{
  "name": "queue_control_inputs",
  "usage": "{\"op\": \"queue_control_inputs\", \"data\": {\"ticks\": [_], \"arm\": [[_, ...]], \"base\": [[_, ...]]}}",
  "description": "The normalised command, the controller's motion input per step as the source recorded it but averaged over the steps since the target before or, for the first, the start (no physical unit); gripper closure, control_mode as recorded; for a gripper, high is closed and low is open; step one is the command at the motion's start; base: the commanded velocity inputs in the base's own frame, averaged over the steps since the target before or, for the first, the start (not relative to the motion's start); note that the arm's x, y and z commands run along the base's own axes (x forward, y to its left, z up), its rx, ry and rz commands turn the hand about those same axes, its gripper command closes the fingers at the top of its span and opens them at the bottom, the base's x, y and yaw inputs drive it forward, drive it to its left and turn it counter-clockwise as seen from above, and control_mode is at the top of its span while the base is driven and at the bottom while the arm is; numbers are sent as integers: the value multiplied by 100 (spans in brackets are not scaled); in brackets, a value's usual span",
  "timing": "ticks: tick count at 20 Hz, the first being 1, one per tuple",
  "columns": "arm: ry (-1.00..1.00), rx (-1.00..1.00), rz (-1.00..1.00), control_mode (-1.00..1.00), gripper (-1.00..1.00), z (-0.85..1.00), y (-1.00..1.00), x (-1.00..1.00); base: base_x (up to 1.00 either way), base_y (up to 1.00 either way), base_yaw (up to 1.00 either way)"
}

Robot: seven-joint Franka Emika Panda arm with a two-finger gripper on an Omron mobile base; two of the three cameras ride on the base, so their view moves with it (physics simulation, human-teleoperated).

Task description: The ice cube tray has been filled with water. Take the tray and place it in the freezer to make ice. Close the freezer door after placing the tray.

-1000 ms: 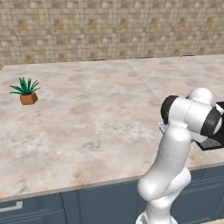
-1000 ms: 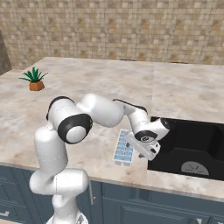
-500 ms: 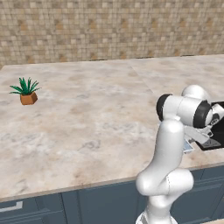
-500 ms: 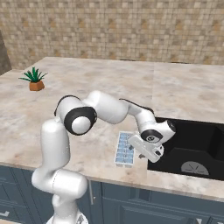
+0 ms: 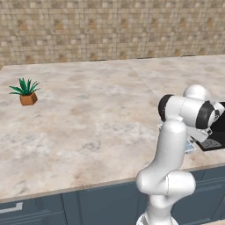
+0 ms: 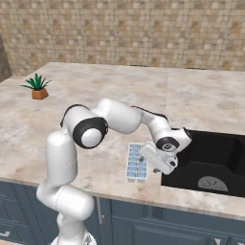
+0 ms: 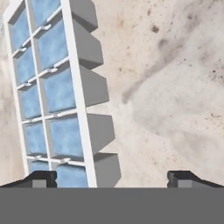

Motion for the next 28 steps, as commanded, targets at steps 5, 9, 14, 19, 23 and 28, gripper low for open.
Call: {"op": "queue_control_inputs", "data": {"ticks": [5,9,14,19,23,28], "arm": [[0,-3,11,-100,-100,-22,53,0],[0,-3,12,-100,-100,-26,55,0],[0,-3,13,-100,100,-26,52,0],[1,-2,5,-100,100,-16,31,1],[0,0,0,-100,100,0,0,-1],[0,0,5,-100,100,42,2,-5]], "base": [[0,0,0],[0,0,0],[0,0,0],[0,0,0],[0,0,0],[0,0,0]]}}
